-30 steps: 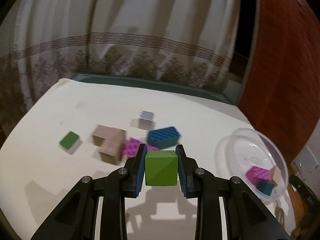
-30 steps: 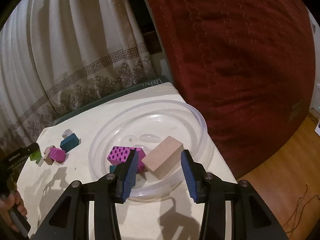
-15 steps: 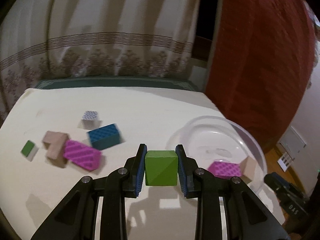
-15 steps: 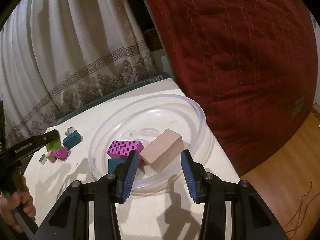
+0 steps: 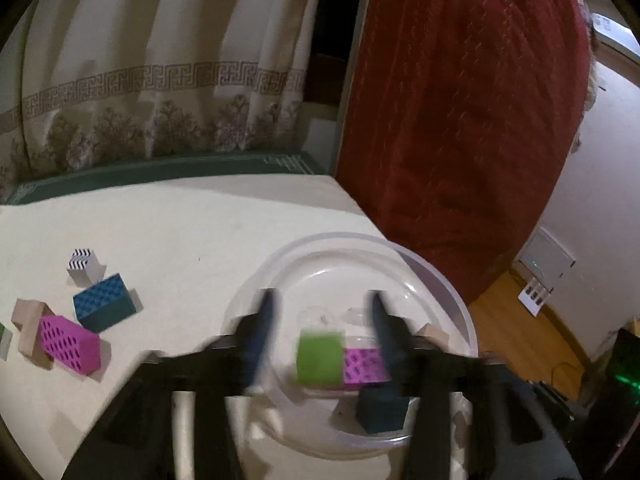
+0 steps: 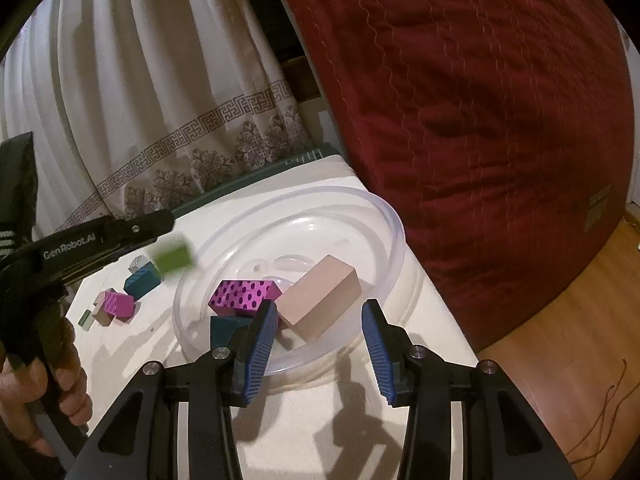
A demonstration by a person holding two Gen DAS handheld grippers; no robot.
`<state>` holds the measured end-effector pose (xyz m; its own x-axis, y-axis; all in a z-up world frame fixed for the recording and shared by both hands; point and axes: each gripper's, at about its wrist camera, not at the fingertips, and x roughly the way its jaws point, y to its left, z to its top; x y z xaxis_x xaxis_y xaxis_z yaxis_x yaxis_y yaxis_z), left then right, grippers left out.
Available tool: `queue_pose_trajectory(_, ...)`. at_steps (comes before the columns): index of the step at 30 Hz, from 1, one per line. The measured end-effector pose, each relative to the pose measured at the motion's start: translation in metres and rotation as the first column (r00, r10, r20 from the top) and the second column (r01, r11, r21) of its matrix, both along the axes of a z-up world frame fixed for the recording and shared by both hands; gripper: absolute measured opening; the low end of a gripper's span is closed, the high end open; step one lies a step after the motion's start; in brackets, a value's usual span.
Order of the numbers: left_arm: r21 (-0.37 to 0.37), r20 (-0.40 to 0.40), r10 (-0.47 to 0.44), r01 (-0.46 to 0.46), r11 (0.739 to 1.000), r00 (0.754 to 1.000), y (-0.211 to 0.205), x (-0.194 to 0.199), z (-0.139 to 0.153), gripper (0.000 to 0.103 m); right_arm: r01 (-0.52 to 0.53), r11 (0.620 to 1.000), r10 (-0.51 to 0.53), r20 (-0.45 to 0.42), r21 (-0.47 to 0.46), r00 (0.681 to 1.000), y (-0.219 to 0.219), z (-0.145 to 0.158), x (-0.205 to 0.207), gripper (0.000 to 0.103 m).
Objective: Organize rigid objects
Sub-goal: 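Carry both cubes into the clear bowl and open both tools, then withdraw both tools from the bowl and move the left tool toward the brown blocks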
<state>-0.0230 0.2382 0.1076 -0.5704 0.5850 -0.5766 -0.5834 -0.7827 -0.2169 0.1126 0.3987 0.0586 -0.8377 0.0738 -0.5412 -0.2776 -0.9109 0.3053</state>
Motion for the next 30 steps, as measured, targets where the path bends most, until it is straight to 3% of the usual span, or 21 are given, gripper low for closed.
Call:
queue_pose_trajectory(1,0.003,-0.007,0.018,-0.018,1.0,1.0,-0.003,0.001,-0.001,0.079,0.0,1.0,0.0,0.001,0.0,1.0,0.0,-0.001,0.001,0.047)
queue_pose_trajectory(2,0.004,-0.012,0.034,-0.034,0.999,0.999,-0.006,0.001,-0.001,0.08,0.0,1.0,0.0,0.003,0.001,1.0,0.0,-0.001,0.001,0.047)
queue_pose_trajectory(7,-0.004,0.035,0.093,-0.092,0.996,0.995,-0.026,-0.009,-0.008,0.08,-0.006,1.0,0.006,0.012,-0.003,1.0,-0.002,-0.003,-0.001,0.047)
queue_pose_trajectory(12,-0.023,0.033,0.151,-0.151,0.988,0.988,-0.044,-0.01,-0.011,0.08,-0.02,1.0,0.02,0.012,-0.001,1.0,-0.006,-0.003,-0.001,0.049)
queue_pose_trajectory(21,-0.014,0.058,0.182,-0.181,0.983,0.982,-0.068,-0.009,-0.016,0.08,-0.033,0.999,0.033,0.016,0.01,0.999,-0.017,0.0,-0.001,0.056)
queue_pose_trajectory(30,-0.026,0.062,0.239,-0.238,0.971,0.969,-0.097,-0.01,-0.022,0.08,-0.071,0.997,0.071,0.023,0.025,0.997,-0.032,0.001,-0.006,0.057)
